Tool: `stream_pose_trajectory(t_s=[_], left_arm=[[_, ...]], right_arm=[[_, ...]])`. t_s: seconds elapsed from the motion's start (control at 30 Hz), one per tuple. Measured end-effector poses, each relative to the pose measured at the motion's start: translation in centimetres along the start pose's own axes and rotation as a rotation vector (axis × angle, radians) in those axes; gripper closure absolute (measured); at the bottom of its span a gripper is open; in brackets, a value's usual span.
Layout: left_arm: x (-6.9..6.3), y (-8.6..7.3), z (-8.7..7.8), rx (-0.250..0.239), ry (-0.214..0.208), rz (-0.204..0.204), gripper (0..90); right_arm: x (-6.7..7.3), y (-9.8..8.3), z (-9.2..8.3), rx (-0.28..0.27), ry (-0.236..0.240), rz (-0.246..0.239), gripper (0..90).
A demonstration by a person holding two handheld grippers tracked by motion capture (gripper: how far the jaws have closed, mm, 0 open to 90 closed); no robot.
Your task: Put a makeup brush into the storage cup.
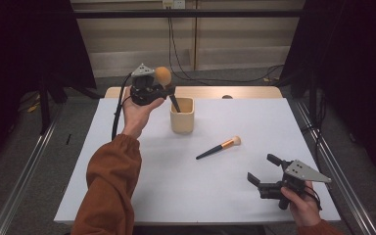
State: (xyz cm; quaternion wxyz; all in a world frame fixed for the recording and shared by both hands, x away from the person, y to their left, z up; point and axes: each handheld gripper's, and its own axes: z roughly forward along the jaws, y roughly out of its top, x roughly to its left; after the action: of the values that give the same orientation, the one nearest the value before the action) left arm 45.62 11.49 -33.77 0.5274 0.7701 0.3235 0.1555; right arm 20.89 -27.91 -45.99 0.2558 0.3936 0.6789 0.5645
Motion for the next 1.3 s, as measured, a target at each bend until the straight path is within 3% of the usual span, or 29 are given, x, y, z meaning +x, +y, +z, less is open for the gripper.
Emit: stream_pose_trajectory(t_s=[0.63,1.3], left_arm=[[-0.4,-2.1,1.7,0.035,0.004,0.036,65.9],[-0.2,-3.6,2.9,0.099,0.009,0.007,65.7]], right_arm=[[0.1,0.0,-0.1,-0.006,0.015,-0.009,0.3],[0.0,0.0,-0.1,-0.006,0.021,0.0,0.2]])
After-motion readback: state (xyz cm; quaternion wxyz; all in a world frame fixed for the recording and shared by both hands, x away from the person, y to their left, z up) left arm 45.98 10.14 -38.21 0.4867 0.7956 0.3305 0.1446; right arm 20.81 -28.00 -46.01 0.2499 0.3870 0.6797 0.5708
